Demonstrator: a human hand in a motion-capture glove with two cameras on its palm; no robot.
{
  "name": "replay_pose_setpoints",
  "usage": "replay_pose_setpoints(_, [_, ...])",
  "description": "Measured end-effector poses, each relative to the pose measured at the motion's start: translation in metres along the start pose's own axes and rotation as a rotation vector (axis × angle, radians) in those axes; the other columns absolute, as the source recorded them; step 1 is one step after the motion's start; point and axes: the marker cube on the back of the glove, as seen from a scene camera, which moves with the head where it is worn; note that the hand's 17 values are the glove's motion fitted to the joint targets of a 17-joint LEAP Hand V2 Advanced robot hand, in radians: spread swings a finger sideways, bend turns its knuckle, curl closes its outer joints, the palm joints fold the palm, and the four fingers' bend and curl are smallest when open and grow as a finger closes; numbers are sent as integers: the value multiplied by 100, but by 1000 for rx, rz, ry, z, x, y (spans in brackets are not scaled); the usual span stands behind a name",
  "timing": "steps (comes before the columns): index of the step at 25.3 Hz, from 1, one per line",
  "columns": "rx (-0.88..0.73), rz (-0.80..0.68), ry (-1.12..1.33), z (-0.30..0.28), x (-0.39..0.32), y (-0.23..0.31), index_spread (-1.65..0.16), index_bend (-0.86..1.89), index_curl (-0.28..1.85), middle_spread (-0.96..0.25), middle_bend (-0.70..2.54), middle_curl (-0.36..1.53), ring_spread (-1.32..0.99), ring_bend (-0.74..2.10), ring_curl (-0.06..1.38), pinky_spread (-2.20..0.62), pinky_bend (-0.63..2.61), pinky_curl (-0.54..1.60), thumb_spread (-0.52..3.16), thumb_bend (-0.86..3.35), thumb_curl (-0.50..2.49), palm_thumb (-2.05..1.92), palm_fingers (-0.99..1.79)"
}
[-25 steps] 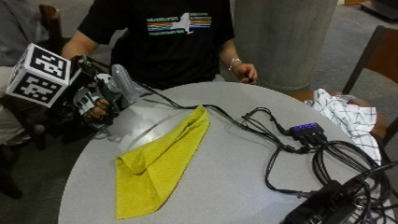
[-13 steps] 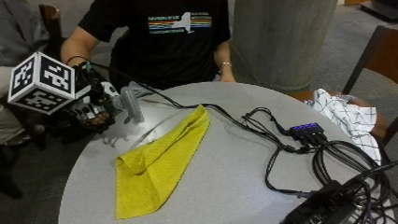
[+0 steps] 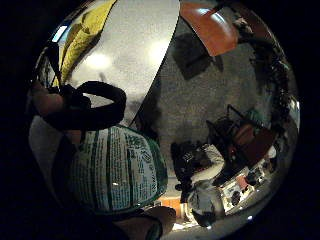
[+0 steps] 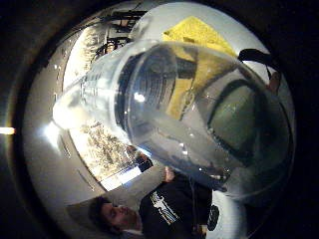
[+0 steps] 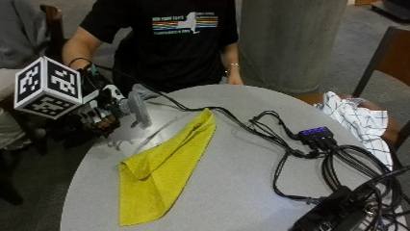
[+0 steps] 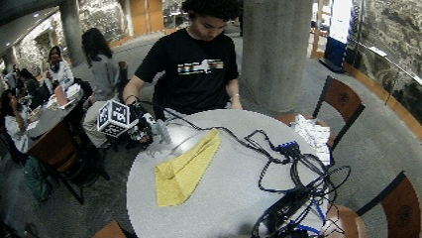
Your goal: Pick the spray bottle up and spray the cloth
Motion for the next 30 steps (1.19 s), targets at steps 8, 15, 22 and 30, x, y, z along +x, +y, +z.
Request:
replay_pose_setpoints(8, [-18,-2,6,6,2,-2,-19,18,53,-6,34,50,-7,35,41,-5,48,34,49,-3,67,98,121])
replay_pose_setpoints(15, [26,-31,-24,3,-3,4,-18,18,54,-6,35,50,-7,35,41,-5,48,34,49,-3,67,98,120])
replay_pose_setpoints(22, [229,-218,-238,-4,-29,31,-18,18,54,-6,35,51,-7,35,41,-5,47,34,50,-3,67,98,120])
replay_pose_setpoints(30, [378,-617,-477,-1,-106,85,-17,18,55,-6,34,50,-7,36,41,-5,47,34,52,-3,68,97,120])
